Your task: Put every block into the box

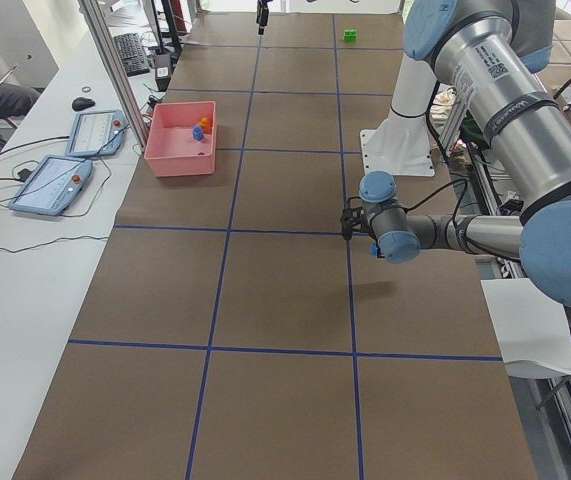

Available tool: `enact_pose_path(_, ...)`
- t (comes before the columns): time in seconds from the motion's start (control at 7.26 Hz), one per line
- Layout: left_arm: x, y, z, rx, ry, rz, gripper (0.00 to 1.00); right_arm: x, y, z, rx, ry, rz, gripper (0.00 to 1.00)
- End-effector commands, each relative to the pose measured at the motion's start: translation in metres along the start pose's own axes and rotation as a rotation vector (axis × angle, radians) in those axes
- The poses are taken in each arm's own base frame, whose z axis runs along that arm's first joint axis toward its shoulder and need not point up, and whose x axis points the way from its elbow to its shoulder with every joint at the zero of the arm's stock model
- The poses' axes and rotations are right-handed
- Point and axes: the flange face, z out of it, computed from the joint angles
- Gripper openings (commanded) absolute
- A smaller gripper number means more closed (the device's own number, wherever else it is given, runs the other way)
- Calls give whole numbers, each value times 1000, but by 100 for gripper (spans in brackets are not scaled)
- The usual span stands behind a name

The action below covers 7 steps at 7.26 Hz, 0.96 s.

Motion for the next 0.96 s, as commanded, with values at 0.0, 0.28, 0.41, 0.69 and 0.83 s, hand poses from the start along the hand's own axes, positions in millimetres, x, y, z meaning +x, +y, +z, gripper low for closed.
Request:
enact_pose_path(0.0, 36, -60, -34, 202, 120, -4, 0, 23, 9, 7, -23, 20, -31, 99)
enact_pose_path(0.28, 77, -111, -51, 324, 206, 32, 0, 74, 19, 9, -44, 66, -78, 99)
enact_pose_path(0.41, 96, -130, -61, 363, 231, 41, 0, 105, 25, 5, -54, 87, -117, 99)
enact_pose_path(0.69, 154, -181, -99, 448, 259, 40, 0, 187, 60, -1, -107, 87, -182, 99)
enact_pose_path(0.83, 187, -212, -118, 485, 266, 34, 0, 222, 82, -4, -129, 92, -185, 99)
